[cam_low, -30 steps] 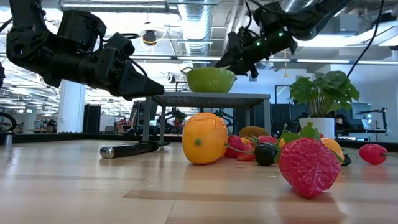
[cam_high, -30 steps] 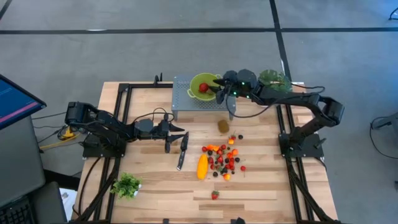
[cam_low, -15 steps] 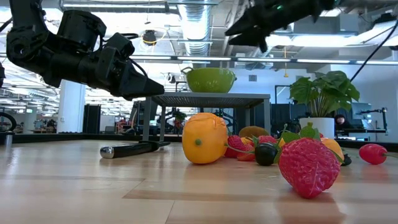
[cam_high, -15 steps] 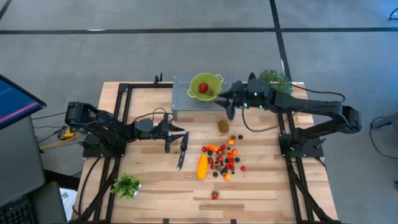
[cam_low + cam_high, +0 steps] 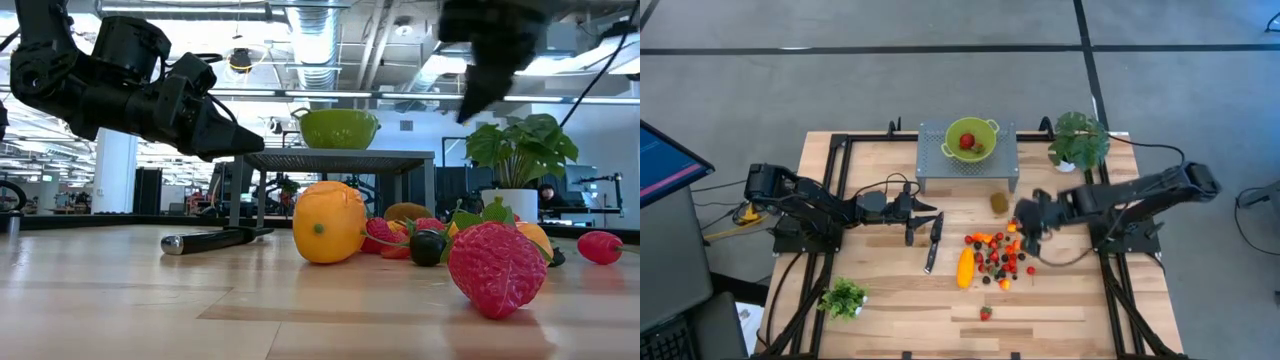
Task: Pick & Place Fruit
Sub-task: Put the red cherry into the green strainer bowl on the shelf
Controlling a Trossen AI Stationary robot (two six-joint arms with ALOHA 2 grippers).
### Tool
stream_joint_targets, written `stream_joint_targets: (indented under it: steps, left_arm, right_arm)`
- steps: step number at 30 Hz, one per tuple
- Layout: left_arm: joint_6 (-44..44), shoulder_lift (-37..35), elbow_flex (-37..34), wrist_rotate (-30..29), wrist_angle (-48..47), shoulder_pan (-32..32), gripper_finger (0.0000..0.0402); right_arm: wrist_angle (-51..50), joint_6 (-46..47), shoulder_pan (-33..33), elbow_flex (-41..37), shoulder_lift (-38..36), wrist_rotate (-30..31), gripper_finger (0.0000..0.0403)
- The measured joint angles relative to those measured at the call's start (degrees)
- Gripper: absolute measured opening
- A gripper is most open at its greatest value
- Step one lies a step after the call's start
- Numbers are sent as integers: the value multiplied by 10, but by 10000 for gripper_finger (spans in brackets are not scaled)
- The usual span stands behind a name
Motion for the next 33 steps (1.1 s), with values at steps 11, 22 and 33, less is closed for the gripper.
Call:
stream_joint_targets:
  steps: [11,22,33]
  left_arm:
    - [0,0,0,2,1,0,106]
    - [0,0,0,2,2,0,106]
    - [0,0,0,0,3,0,106]
  right_arm:
    - [-74,214,142,-45,15,129,123]
    - [-22,350,195,-104,15,74,199]
    - [73,382,225,-104,72,66,227]
